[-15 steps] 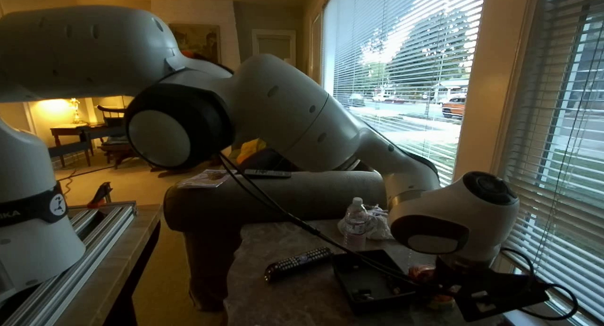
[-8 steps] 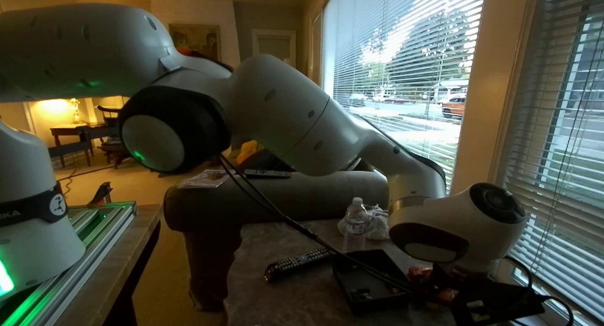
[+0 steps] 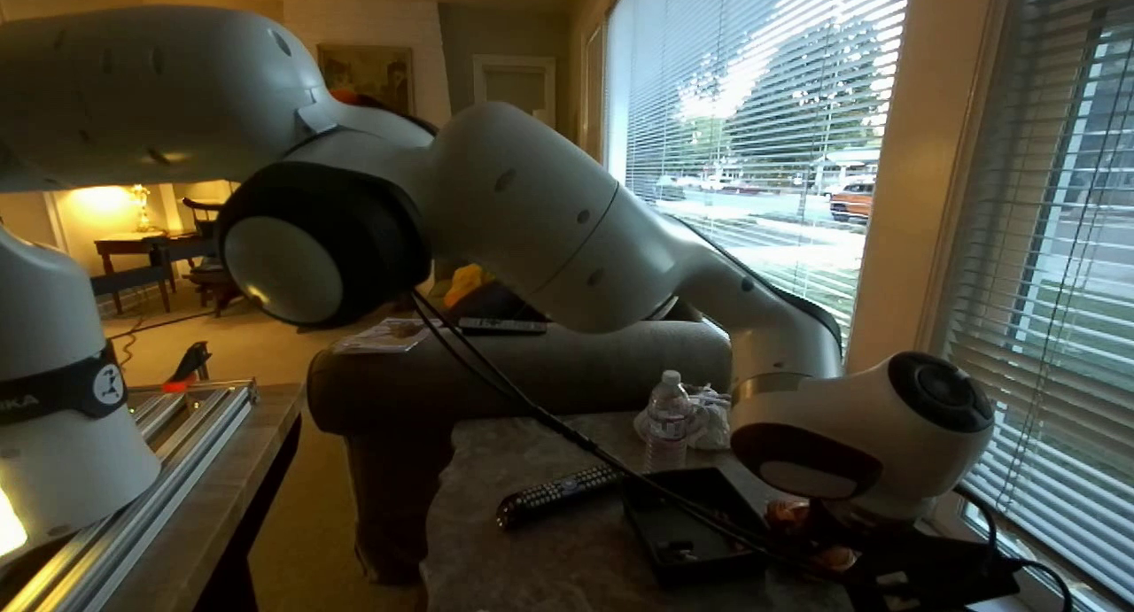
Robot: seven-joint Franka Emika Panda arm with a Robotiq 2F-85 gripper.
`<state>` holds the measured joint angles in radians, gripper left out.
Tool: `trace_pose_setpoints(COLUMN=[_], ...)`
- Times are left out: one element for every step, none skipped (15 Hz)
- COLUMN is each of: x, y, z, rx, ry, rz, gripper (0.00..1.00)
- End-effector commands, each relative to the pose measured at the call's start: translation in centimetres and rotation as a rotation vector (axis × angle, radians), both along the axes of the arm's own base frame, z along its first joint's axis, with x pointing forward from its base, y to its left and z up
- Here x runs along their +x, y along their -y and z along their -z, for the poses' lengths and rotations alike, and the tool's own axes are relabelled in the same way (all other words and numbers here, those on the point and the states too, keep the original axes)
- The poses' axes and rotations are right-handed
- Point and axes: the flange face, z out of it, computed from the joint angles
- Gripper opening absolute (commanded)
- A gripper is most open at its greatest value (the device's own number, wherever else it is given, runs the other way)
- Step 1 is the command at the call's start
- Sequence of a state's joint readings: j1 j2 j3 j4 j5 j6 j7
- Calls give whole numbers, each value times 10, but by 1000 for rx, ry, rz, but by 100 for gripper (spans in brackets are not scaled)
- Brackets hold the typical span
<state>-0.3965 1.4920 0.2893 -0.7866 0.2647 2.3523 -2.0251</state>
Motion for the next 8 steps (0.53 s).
trace_pose_setpoints(x=[-6,-6,-6,-6,-6,-6,-6,-6], y=[-4,-4,-4,-5,-5,-5,-5,-5], z=[9,9,10,10,11,11,11,11], rx=[46,47,49,50,50,48,49,47], ry=[12,16,21,22,22,22,23,23], rz=[-32,-35,-38,-40,-40,-41,-41,-40], gripper=[100,100,100,100,100,75,74,68])
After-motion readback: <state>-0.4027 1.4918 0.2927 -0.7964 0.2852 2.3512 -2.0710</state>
